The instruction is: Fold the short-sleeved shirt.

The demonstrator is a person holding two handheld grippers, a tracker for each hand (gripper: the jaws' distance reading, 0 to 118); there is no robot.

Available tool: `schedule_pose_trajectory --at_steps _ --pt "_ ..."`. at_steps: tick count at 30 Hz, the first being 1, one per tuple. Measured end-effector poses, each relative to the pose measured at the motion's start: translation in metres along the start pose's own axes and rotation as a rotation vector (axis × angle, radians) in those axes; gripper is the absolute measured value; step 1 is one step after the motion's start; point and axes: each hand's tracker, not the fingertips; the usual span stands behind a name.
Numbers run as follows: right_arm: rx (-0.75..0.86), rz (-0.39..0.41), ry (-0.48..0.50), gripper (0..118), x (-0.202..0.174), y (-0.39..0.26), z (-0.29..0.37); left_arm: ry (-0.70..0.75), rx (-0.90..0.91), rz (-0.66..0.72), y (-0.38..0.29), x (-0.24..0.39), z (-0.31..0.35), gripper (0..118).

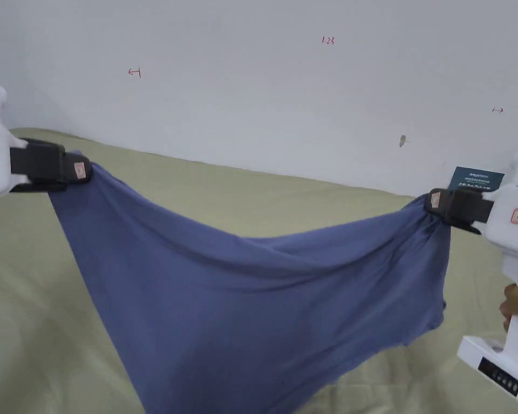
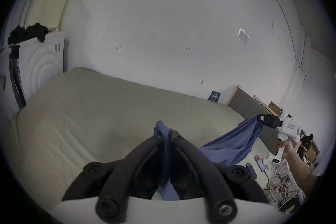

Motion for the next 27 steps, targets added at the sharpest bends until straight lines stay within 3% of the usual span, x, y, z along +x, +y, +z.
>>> schedule_pose_trajectory --at_steps 17,27 --pt "0.09 0.011 -0.097 7 0.011 0.106 -0.047 0.027 0.043 -0.046 0.082 -0.008 -0.041 5" --pt "0.137 -0.049 -0.145 7 0.032 0.112 -0.077 0.005 0.059 -0.046 0.108 -0.005 -0.092 5"
